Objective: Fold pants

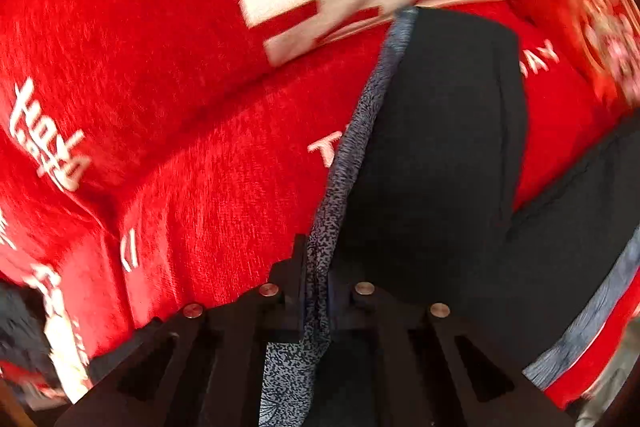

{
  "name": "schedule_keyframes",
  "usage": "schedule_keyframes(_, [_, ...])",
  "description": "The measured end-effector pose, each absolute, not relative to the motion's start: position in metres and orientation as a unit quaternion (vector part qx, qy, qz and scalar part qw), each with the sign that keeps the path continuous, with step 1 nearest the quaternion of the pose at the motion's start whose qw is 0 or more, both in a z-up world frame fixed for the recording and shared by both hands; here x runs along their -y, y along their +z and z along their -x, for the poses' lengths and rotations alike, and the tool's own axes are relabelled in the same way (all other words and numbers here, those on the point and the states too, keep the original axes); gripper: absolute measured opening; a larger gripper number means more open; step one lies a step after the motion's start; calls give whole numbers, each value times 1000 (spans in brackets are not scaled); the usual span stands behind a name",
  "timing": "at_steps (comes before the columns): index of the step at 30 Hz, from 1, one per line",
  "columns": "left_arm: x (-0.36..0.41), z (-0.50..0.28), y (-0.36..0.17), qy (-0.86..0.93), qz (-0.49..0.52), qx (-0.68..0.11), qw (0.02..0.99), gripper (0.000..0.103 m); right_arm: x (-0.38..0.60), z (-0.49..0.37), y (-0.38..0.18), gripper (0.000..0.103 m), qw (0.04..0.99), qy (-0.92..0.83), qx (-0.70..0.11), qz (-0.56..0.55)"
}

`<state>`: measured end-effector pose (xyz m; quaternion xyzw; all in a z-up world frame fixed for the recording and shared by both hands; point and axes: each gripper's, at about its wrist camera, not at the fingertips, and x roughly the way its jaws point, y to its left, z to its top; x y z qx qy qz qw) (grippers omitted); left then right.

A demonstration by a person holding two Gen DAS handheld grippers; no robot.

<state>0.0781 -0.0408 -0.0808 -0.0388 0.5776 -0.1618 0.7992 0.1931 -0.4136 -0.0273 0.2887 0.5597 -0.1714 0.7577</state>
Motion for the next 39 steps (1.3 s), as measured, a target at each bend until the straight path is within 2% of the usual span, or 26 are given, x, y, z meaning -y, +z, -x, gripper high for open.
schedule_keyframes(5, [45,-76,-82,-166,29,-572,803,54,421,-91,35,6,844,-178,-404,-304])
schedule_keyframes(7, [44,-76,-82,-167,31,-573,802,54,429,-55,44,6,854,-191,-367,-316])
schedule_keyframes(10, [42,-75,-81,-170,31,-577,798,54,439,3,15,6,841,-225,-350,-345])
schedule_keyframes(14, [39,-75,-77,-168,27,-586,792,54,441,33,-47,6,815,-233,-394,-355])
schedule_keyframes(16, [39,-75,-70,-171,28,-588,790,54,443,42,-48,8,827,-220,-382,-349])
schedule_keyframes(17, [41,-74,-66,-175,30,-586,791,54,444,42,-41,14,834,-211,-378,-343])
schedule_keyframes(18, [45,-73,-62,-181,29,-581,793,54,446,42,-36,16,835,-209,-376,-342])
schedule_keyframes(21, [70,-73,-53,-201,15,-573,795,54,452,39,-14,41,854,-214,-358,-310])
schedule_keyframes(23, [88,-74,-53,-213,7,-572,792,54,460,29,7,78,870,-243,-350,-250])
schedule_keyframes(24, [104,-74,-54,-223,-2,-573,789,54,461,22,11,82,876,-247,-350,-223])
schedule_keyframes(30, [169,-77,-55,-258,-19,-574,777,54,461,-50,22,82,871,-232,-427,-77])
schedule_keyframes(34, [207,-86,-58,-266,-30,-583,767,54,447,-110,-8,82,846,-200,-494,0])
schedule_keyframes(35, [214,-87,-59,-266,-33,-585,765,54,446,-126,-26,79,822,-195,-535,13])
schedule_keyframes(36, [222,-88,-61,-268,-38,-586,763,54,447,-134,-39,74,806,-189,-560,14])
schedule_keyframes(37, [229,-88,-63,-270,-45,-588,761,54,451,-139,-50,51,800,-185,-571,6])
schedule_keyframes(38, [233,-88,-65,-266,-52,-590,760,54,457,-137,-49,33,806,-190,-561,-6])
schedule_keyframes(39, [235,-87,-68,-262,-58,-592,760,54,463,-134,-46,24,809,-195,-555,-20])
